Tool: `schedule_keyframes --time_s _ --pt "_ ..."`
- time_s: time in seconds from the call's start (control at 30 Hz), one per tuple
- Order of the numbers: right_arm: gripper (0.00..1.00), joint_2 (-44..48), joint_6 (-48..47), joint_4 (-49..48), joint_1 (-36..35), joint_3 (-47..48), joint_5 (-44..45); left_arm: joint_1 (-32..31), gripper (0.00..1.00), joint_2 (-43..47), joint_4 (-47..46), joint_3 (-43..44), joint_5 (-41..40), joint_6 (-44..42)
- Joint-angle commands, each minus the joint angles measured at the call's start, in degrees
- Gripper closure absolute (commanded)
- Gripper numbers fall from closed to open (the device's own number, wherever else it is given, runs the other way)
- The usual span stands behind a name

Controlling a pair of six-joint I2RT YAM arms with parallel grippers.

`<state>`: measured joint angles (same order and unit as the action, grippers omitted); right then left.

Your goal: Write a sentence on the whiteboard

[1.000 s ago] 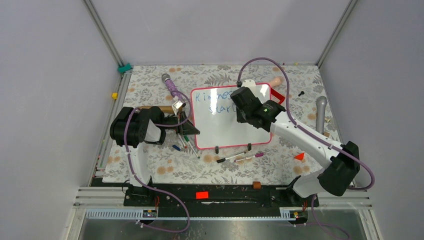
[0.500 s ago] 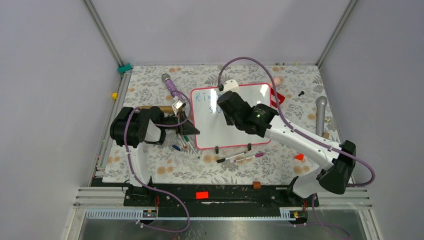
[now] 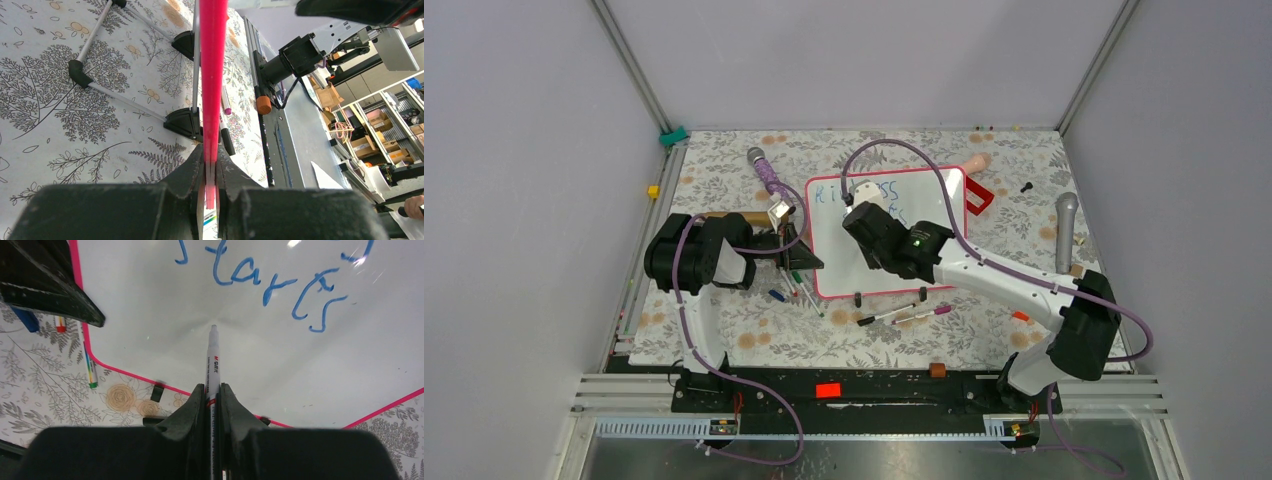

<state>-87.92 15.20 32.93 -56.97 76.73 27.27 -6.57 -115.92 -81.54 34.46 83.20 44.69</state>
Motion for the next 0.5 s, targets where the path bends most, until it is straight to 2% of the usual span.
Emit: schedule_keyframes --time_s 0.0,0.47 --pt "1.00 2.3 1.6 -3.3 -0.4 -2.6 -0.3 -0.2 1.00 -0.1 -3.2 0.1 -1.3 0.6" --pt "1.00 0.5 0.6 -4.6 -1.7 -1.4 2.7 -0.1 1.00 0.2 -3.1 -0.9 -1.4 0.1"
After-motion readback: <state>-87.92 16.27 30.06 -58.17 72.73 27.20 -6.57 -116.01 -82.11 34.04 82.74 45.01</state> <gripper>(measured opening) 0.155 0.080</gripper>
